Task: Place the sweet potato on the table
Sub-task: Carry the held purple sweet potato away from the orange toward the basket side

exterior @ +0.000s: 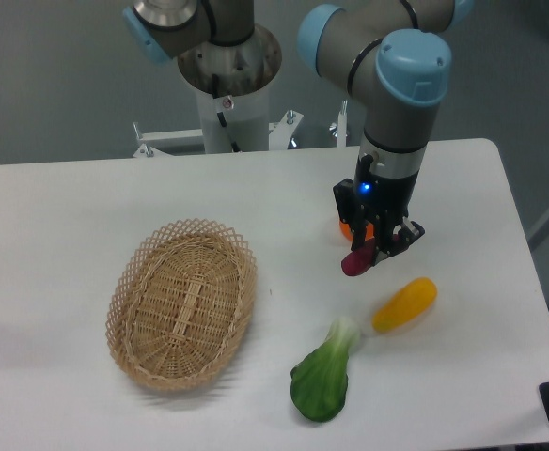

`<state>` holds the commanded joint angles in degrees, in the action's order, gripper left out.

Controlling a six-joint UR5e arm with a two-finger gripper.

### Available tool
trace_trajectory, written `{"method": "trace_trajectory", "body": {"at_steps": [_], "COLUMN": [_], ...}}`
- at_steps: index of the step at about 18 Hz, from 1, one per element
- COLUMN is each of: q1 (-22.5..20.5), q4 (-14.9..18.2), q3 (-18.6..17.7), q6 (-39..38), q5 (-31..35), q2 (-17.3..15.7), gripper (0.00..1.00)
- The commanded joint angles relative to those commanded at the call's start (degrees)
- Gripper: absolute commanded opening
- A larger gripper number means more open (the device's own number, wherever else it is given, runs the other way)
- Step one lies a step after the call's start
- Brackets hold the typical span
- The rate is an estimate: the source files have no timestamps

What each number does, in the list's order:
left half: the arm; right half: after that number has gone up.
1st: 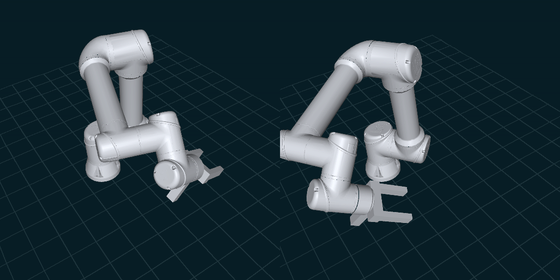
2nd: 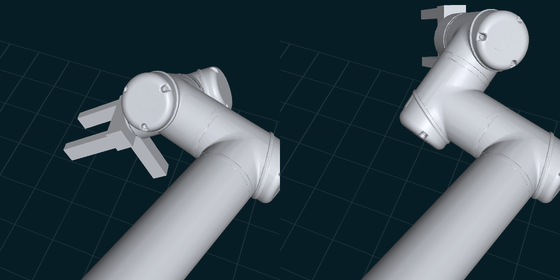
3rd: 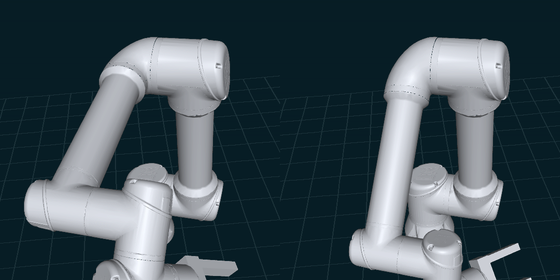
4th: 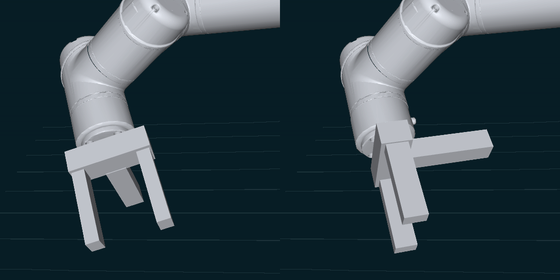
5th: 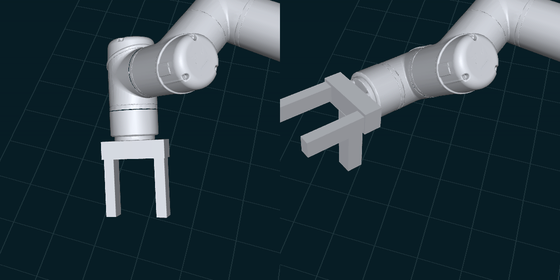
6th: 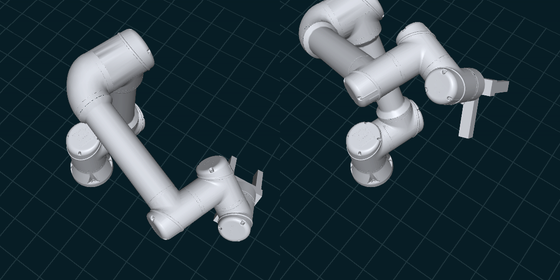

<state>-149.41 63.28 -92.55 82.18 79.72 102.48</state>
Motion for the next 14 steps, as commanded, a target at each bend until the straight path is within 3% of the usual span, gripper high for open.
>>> {"method": "trace_trajectory", "body": {"at_steps": [9, 14], "q1": [0.9, 3.9], "q4": [-2.4, -11.0], "q3": [-3.8, -10.0], "q6": [-3.2, -8.3], "q5": [0.0, 0.1], "q2": [-0.3, -0.3], "gripper": [0.26, 0.26]}}
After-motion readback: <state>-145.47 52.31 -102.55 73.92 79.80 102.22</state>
